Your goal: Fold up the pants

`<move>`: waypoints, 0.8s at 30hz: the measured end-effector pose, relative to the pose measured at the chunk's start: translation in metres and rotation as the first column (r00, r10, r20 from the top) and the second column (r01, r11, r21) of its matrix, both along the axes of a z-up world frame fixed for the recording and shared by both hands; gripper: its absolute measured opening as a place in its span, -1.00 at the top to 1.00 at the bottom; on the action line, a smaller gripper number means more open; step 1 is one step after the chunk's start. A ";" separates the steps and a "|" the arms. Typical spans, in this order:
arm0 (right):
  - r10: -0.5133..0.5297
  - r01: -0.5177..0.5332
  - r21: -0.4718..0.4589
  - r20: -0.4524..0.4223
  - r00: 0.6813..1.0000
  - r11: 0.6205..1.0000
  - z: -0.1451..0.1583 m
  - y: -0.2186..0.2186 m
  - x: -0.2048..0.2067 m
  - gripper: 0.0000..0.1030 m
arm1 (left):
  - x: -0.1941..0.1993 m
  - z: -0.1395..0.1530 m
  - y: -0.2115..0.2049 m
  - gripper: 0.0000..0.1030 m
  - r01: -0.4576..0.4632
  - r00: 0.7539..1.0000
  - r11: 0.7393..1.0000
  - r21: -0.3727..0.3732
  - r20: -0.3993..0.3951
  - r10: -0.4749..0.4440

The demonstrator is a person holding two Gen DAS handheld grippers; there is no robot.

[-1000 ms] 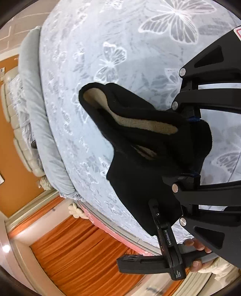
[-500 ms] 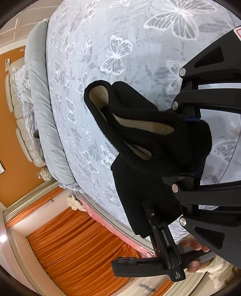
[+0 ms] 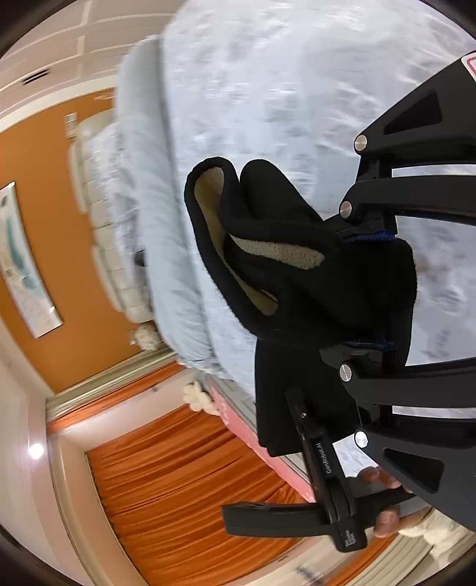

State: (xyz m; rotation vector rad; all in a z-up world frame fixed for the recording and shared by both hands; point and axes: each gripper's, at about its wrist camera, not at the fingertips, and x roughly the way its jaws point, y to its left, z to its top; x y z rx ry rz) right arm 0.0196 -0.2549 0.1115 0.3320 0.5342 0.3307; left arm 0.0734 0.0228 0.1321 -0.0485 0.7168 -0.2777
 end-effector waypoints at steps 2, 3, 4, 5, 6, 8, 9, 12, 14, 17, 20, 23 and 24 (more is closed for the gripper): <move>-0.006 0.006 0.014 0.030 1.000 1.000 0.012 -0.006 0.017 0.31 | 0.018 0.020 -0.007 0.28 -0.001 0.999 1.000 0.009 0.053 0.001; -0.011 0.010 0.025 0.047 0.999 1.000 0.018 -0.011 0.028 0.31 | 0.025 0.027 -0.009 0.28 -0.002 0.997 1.000 0.011 0.075 0.001; -0.015 0.013 0.032 0.061 0.998 0.999 0.022 -0.016 0.038 0.31 | 0.035 0.035 -0.013 0.28 -0.004 0.995 1.000 0.010 0.103 0.003; -0.022 0.018 0.041 0.078 0.997 0.999 0.026 -0.021 0.051 0.31 | 0.042 0.039 -0.016 0.28 -0.005 0.993 1.000 0.010 0.122 0.003; -0.025 0.021 0.047 0.085 0.996 0.999 0.027 -0.024 0.060 0.31 | 0.050 0.043 -0.018 0.28 -0.006 0.990 1.000 0.009 0.140 0.005; -0.033 0.027 0.067 0.100 0.994 0.997 0.027 -0.033 0.083 0.31 | 0.070 0.046 -0.024 0.28 -0.011 0.985 1.000 0.008 0.171 0.009; -0.033 0.026 0.070 0.103 0.994 0.997 0.025 -0.035 0.092 0.31 | 0.078 0.046 -0.027 0.28 -0.012 0.983 1.000 0.004 0.182 0.011; -0.030 0.021 0.093 0.100 0.994 0.995 0.009 -0.045 0.125 0.31 | 0.111 0.033 -0.036 0.28 -0.024 0.974 1.000 0.006 0.226 0.022; -0.030 0.020 0.117 0.079 0.996 0.993 -0.015 -0.051 0.151 0.31 | 0.127 0.016 -0.038 0.28 -0.031 0.972 1.000 0.001 0.233 0.030; -0.022 0.019 0.141 0.019 1.000 0.990 -0.051 -0.056 0.182 0.30 | 0.156 -0.026 -0.039 0.28 -0.049 0.978 0.999 -0.009 0.203 0.050; 0.008 0.006 0.136 -0.099 0.995 0.991 -0.109 -0.056 0.219 0.30 | 0.184 -0.080 -0.036 0.28 -0.071 0.992 0.997 -0.007 0.100 0.071; 0.027 -0.002 0.113 -0.216 0.976 0.994 -0.159 -0.050 0.236 0.17 | 0.202 -0.142 -0.026 0.24 -0.083 0.996 0.996 -0.020 -0.042 0.082; 0.031 -0.009 0.096 -0.231 0.972 0.995 -0.174 -0.049 0.236 0.12 | 0.198 -0.155 -0.023 0.14 -0.090 0.995 0.996 -0.007 -0.038 0.090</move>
